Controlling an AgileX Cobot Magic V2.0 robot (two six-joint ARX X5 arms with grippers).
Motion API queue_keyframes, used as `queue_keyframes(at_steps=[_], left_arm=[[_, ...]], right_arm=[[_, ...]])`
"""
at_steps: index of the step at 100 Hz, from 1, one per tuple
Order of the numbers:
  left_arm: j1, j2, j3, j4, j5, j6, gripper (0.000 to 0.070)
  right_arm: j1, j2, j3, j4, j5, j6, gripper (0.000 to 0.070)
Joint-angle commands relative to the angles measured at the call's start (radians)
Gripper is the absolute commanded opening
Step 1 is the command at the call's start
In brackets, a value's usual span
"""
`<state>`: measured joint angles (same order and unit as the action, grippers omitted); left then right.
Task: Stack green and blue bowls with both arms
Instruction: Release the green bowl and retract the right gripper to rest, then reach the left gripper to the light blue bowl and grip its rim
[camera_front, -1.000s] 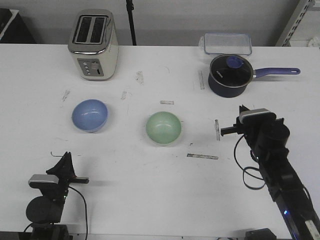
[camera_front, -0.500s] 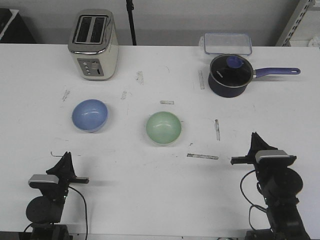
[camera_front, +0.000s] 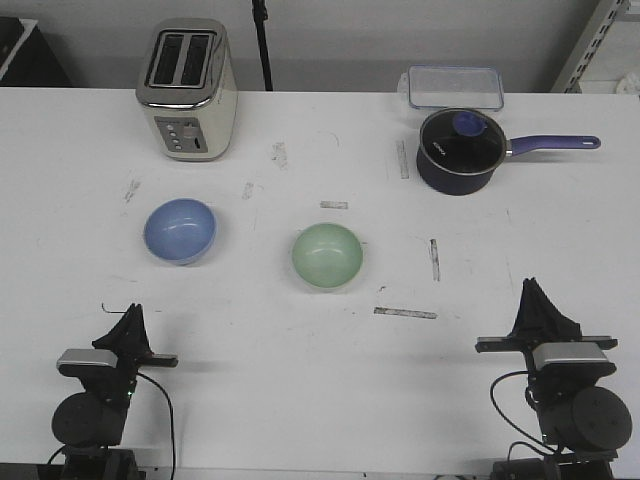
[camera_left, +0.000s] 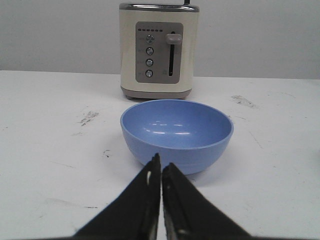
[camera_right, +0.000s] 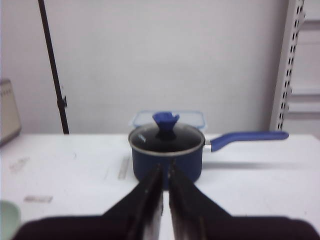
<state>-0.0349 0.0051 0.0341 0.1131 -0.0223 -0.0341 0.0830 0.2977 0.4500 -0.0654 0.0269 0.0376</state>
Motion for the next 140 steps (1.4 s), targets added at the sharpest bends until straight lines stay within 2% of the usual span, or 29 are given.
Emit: queue_keyframes(at_steps=[1, 56, 89, 115, 140], left_arm=[[0.000, -0.002, -0.023, 0.015, 0.001, 0.015, 0.0001], [0.000, -0.002, -0.023, 0.018, 0.000, 0.015, 0.0001], [0.000, -0.002, -0.013, 0.154, -0.006, 0.015, 0.0001], [0.001, 0.039, 0.121, 0.107, -0.008, 0.015, 0.0001], [0.001, 0.177, 0.313, 0.042, -0.008, 0.015, 0.0001]], right_arm=[[0.001, -0.010, 0.002, 0.019, 0.000, 0.014, 0.0014], [0.001, -0.023, 0.002, 0.021, 0.000, 0.014, 0.0014], [0.001, -0.023, 0.002, 0.020, 0.000, 0.014, 0.0014], [0.001, -0.023, 0.002, 0.021, 0.000, 0.014, 0.0014], [0.001, -0.023, 0.002, 0.021, 0.000, 0.014, 0.0014]])
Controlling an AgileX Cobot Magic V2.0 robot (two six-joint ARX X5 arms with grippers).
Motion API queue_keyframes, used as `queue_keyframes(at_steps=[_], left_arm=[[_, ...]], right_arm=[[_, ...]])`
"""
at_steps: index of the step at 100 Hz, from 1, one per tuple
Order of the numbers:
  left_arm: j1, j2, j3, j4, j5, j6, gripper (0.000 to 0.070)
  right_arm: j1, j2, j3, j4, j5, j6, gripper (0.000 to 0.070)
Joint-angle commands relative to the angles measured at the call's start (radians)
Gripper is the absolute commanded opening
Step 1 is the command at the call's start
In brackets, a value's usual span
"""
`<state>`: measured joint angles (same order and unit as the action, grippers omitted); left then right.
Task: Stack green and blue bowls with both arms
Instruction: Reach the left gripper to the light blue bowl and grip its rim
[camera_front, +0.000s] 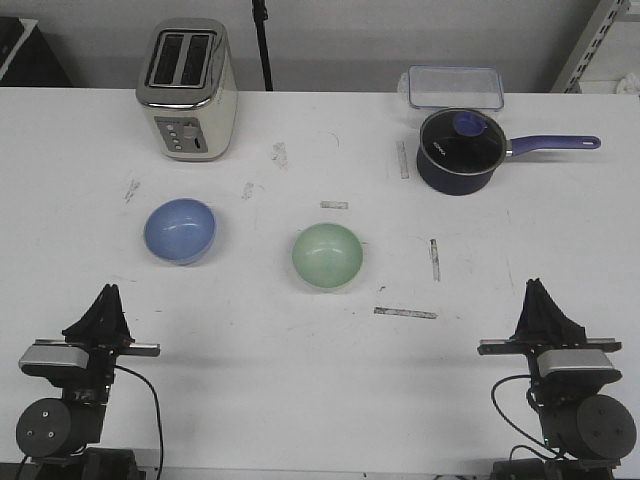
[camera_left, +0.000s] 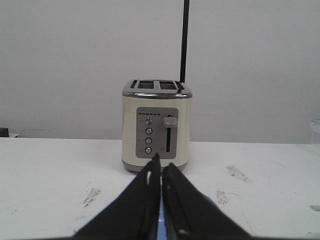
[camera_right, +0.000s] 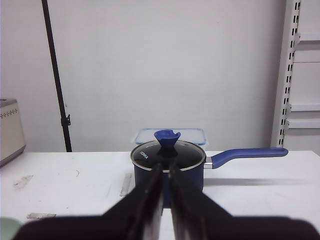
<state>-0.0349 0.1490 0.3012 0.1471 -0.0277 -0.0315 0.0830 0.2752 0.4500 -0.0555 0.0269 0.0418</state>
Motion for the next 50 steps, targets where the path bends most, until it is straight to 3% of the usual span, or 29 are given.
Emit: queue_keyframes(at_steps=[1, 31, 50], left_arm=[[0.001, 0.040, 0.053, 0.008, -0.003, 0.012, 0.0001], [0.002, 0.268, 0.256, 0.011, -0.005, 0.014, 0.0001], [0.002, 0.430, 0.373, -0.028, -0.068, 0.012, 0.0001]], right_arm=[[0.001, 0.000, 0.002, 0.010, 0.000, 0.010, 0.0014], [0.001, 0.000, 0.002, 0.010, 0.000, 0.010, 0.0014], [0.001, 0.000, 0.002, 0.010, 0.000, 0.010, 0.0014]])
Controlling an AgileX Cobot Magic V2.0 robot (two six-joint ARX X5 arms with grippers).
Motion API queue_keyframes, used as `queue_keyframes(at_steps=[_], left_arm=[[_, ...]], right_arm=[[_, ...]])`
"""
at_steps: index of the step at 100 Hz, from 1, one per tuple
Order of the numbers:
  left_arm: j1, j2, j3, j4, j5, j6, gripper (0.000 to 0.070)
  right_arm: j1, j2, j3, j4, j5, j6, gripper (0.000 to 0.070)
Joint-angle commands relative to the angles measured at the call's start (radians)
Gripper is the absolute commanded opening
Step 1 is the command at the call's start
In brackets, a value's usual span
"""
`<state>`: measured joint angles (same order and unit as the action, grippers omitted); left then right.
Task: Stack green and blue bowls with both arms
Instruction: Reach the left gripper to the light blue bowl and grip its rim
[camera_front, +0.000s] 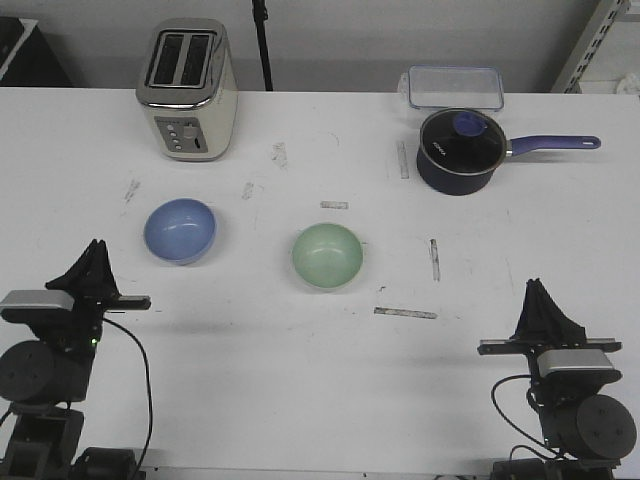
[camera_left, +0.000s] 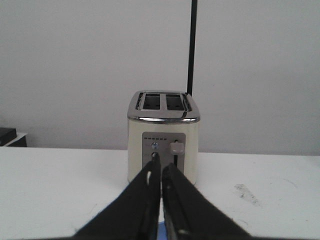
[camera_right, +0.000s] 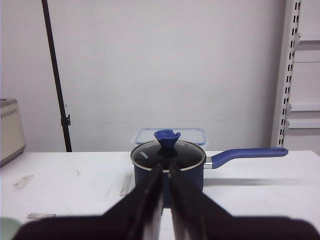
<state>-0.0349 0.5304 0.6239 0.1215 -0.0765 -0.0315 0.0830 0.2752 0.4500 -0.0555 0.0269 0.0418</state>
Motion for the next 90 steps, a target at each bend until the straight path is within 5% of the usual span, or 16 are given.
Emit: queue_keyframes(at_steps=[1, 61, 90], left_arm=[[0.002, 0.058, 0.058, -0.006, -0.022, 0.012, 0.0001], [0.003, 0.652, 0.611, -0.557, -0.049, 0.011, 0.0001], [0.039, 0.859, 0.825, -0.821, 0.049, -0.120, 0.0001]], right_arm=[[0.001, 0.000, 0.002, 0.011, 0.000, 0.010, 0.0014], [0.001, 0.000, 0.002, 0.011, 0.000, 0.010, 0.0014], [0.001, 0.000, 0.002, 0.011, 0.000, 0.010, 0.0014]])
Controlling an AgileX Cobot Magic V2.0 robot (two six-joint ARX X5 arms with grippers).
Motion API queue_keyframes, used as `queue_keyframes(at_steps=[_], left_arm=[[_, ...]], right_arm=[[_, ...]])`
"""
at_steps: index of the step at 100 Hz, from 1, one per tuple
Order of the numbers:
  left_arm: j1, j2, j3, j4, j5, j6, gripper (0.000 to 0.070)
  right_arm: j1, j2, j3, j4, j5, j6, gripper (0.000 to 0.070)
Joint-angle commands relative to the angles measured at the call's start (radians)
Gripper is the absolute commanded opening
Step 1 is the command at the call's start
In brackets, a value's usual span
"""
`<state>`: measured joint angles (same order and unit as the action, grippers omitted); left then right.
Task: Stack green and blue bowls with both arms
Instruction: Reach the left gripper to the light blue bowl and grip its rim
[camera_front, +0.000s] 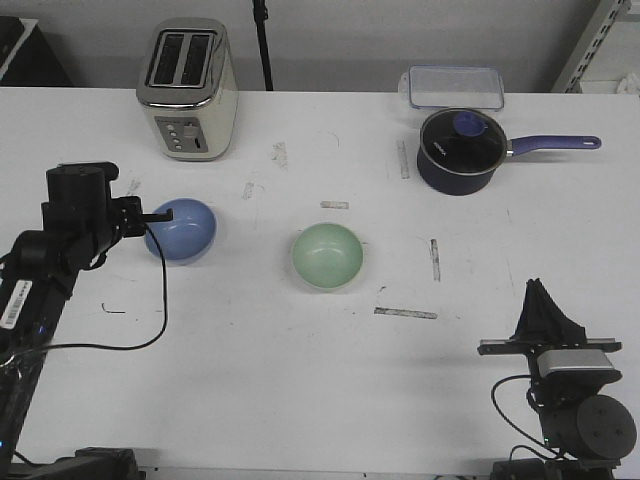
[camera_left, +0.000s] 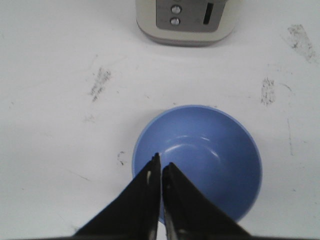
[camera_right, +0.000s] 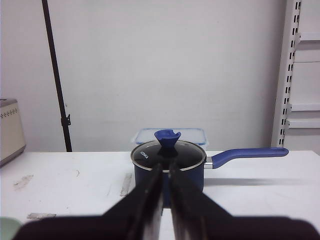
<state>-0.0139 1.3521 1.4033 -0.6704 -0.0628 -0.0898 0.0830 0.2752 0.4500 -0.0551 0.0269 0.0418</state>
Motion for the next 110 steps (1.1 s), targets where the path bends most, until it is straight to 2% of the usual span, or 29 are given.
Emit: queue_keyframes(at_steps=[1, 11, 18, 47, 62, 74, 102, 106, 110], left_arm=[[0.021, 0.045, 0.051, -0.036, 0.045, -0.067, 0.0001], [0.054, 0.100, 0.091, -0.103, 0.143, -0.115, 0.0001], [0.075, 0.120, 0.095, -0.121, 0.173, -0.134, 0.0001], [0.155, 0.172, 0.095, -0.114, 0.177, -0.171, 0.0001], [0.196, 0.193, 0.095, -0.144, 0.177, -0.255, 0.0001], [0.199, 0.212, 0.095, -0.182, 0.182, -0.267, 0.0001], [0.210, 0.282, 0.100, -0.235, 0.326, -0.268, 0.0006], [0.210, 0.294, 0.106, -0.237, 0.326, -0.267, 0.0023], [0.209, 0.306, 0.113, -0.237, 0.326, -0.267, 0.0070]], right_arm=[[0.001, 0.000, 0.002, 0.010, 0.000, 0.010, 0.0014], [0.001, 0.000, 0.002, 0.010, 0.000, 0.010, 0.0014], [0.001, 0.000, 0.002, 0.010, 0.000, 0.010, 0.0014], [0.001, 0.000, 0.002, 0.010, 0.000, 0.010, 0.0014], [0.001, 0.000, 0.002, 0.010, 0.000, 0.010, 0.0014], [0.001, 0.000, 0.002, 0.010, 0.000, 0.010, 0.0014], [0.001, 0.000, 0.002, 0.010, 0.000, 0.010, 0.0014], [0.001, 0.000, 0.002, 0.010, 0.000, 0.010, 0.0014], [0.001, 0.000, 0.002, 0.010, 0.000, 0.010, 0.0014]])
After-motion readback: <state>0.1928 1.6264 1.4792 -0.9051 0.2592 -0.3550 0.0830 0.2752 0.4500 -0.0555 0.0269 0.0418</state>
